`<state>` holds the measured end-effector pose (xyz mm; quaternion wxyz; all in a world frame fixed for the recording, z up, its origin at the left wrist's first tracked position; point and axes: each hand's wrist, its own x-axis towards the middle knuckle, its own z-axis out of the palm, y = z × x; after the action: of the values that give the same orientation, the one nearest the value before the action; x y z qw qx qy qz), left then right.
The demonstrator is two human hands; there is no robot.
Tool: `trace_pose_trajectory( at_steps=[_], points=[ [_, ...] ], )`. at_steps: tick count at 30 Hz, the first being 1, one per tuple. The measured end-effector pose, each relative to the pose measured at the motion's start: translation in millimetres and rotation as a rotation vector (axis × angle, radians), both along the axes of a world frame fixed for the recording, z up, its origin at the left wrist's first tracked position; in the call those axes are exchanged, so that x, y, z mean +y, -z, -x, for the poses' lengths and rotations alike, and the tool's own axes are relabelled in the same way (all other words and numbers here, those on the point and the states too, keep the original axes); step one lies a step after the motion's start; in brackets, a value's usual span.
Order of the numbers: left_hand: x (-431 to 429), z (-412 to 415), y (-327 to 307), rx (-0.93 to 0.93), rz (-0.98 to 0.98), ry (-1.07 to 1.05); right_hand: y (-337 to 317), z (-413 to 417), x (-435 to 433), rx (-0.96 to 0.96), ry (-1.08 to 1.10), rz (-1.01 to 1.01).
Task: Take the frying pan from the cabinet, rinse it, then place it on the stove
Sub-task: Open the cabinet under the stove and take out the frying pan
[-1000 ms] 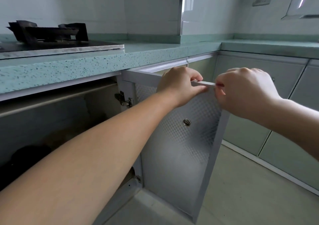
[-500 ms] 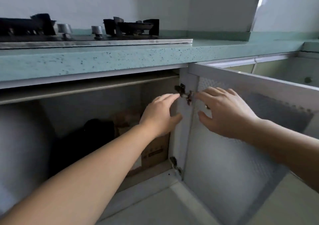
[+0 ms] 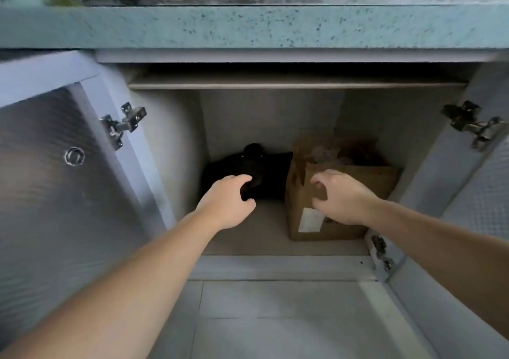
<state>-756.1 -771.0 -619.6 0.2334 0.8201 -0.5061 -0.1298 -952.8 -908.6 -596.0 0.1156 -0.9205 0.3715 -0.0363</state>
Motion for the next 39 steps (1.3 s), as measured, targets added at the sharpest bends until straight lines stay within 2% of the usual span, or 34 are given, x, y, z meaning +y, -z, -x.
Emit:
trace_pose_trajectory(
  at_steps=[3, 7, 13, 19, 25, 30, 35, 39],
  points=[
    [33.2, -14.5, -2.1, 0.05, 0.02, -0.107, -12.4, -30.1, 4.6, 0.049, -0.042, 0.002],
    [63.2, -21.3, -6.0, 0.091, 0.043, -0.1, -19.9, -60.2, 16.9, 0.093, -0.051, 0.007],
    [63.9, -45.2, 5.2, 0.108, 0.0, -0.154, 0.9, -101.1, 14.2, 0.049, 0.001, -0.109],
    [34.6, -60.1, 44.7, 0.196, -0.085, -0.232, 78.2, -141.8, 0.5, 0.004, 0.046, -0.364],
    [3.7, -80.5, 82.9, 0.169, -0.177, -0.26, 153.0, -207.1, 0.8, -0.173, 0.274, -0.783],
    [-12.5, -92.6, 112.4, 0.216, -0.168, -0.288, 199.5, -261.4, -4.7, -0.319, 0.449, -1.1],
    [-13.9, -107.1, 128.9, 0.206, -0.186, -0.296, 230.7, -293.0, -6.4, -0.38, 0.548, -1.27],
    [-15.3, -117.3, 135.6, 0.283, -0.168, -0.347, 247.9, -304.4, -16.1, -0.444, 0.61, -1.383]
  ],
)
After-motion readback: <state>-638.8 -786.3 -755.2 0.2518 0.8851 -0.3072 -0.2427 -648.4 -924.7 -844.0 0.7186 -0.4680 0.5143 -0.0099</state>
